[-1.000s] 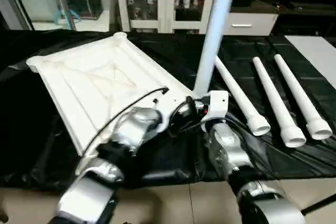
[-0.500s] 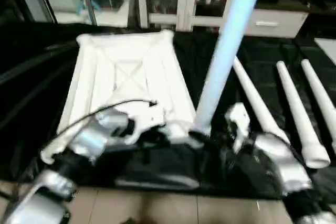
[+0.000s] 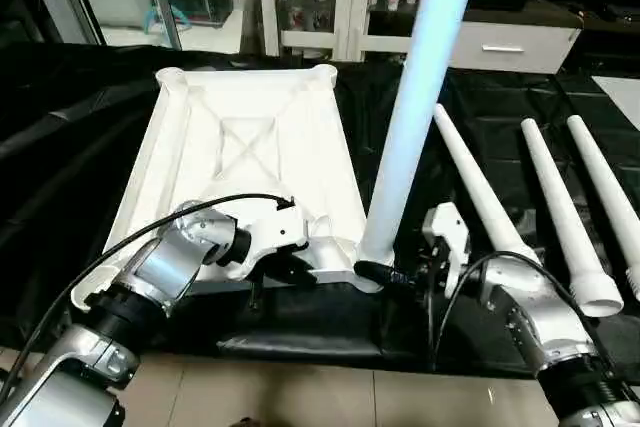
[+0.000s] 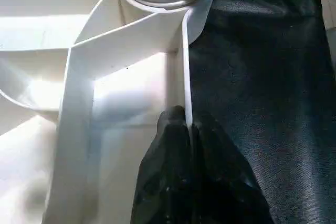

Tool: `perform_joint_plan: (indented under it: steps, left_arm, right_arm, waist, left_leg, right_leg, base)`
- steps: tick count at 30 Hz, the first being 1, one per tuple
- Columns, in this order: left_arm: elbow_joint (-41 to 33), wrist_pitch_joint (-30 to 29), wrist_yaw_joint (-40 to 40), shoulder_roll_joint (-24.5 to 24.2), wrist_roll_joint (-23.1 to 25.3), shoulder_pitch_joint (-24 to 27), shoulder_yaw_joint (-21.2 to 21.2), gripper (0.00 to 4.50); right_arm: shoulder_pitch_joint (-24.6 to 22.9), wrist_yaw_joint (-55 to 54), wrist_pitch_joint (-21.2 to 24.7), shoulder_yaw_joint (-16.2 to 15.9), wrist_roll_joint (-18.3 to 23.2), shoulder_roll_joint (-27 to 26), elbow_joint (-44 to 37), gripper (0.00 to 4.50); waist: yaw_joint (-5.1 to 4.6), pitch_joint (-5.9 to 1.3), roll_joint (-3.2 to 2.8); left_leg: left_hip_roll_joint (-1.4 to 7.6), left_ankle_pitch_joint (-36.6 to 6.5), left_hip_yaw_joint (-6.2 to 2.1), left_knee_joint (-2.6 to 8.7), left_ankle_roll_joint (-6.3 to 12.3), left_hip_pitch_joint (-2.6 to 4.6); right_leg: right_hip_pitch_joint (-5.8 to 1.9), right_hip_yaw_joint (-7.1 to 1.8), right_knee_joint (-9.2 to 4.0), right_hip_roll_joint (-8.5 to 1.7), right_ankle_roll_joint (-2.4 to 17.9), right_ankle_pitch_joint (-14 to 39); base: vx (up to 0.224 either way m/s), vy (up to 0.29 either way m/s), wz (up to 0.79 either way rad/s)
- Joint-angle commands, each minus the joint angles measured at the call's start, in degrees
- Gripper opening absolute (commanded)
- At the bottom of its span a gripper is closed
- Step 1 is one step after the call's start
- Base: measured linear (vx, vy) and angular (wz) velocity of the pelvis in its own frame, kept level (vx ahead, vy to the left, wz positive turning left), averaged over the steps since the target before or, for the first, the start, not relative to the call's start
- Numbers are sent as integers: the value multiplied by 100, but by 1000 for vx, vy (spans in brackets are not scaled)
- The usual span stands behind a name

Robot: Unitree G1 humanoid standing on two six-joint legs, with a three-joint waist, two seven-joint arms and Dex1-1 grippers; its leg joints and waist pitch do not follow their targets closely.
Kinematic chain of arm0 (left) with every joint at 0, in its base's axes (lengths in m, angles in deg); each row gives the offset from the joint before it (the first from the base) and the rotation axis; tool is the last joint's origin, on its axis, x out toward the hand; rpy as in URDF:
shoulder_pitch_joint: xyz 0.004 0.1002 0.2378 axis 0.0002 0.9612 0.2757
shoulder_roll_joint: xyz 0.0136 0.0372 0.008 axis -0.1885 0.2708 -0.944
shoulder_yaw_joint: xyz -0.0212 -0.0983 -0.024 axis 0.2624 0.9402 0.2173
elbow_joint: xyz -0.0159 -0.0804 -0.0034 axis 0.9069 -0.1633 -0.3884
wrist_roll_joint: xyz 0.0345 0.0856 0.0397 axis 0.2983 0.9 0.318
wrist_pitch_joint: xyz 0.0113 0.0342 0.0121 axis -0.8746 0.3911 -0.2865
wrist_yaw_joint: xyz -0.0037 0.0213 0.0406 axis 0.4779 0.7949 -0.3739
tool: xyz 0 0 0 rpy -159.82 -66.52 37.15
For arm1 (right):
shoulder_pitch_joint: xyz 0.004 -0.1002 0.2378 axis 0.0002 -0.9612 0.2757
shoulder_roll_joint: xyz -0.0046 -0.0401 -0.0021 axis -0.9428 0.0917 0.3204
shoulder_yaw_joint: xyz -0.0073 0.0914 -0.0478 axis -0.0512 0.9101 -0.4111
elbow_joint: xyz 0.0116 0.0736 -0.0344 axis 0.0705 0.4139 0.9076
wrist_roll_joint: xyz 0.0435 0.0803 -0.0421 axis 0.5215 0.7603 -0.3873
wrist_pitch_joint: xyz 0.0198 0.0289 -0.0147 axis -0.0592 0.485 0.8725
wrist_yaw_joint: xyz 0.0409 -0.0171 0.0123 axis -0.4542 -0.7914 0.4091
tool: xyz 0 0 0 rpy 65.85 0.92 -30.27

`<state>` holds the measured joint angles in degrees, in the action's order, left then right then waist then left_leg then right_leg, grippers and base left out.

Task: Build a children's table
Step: Rotate leg to tighten

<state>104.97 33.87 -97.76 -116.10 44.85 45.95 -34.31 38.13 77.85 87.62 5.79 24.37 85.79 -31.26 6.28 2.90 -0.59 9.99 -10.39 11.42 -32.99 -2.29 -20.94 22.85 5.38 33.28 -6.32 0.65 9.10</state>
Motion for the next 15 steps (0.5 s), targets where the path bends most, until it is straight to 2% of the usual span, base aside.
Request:
perform_joint_plan:
  steps: [1,6,13,15]
  left_arm:
    - [-16,-64,-396,-52,115,163,-366,0]
    - [-32,-96,-411,-60,112,171,-365,0]
    - [-29,-118,-377,-49,87,173,-348,0]
    - [191,-81,37,162,107,97,-193,0]
  right_arm:
    - [93,-29,123,20,-148,56,157,329]
    - [99,16,179,37,-115,80,160,284]
    - [81,-137,147,136,-105,1,225,273]
    - [301,-1128,-194,297,-435,-250,726,273]
  waist:
    - [-1,-382,-2]
    - [0,-381,-3]
    - [0,-388,-8]
    - [-30,-364,-8]
  left_leg:
    - [354,-1470,-153,418,123,85]
    - [355,-1437,-150,413,143,86]
    - [351,-1402,-149,403,138,90]
    - [342,-1547,-152,415,59,70]
  right_leg:
    - [-256,-300,-295,-323,1349,1085]
    - [-258,-297,-290,-317,1362,1073]
    - [-259,-295,-282,-315,1379,1009]
    - [-235,-297,-310,-329,1359,1254]
  base:
    - [0,0,0]
    - [0,0,0]
    - [0,0,0]
    - [0,0,0]
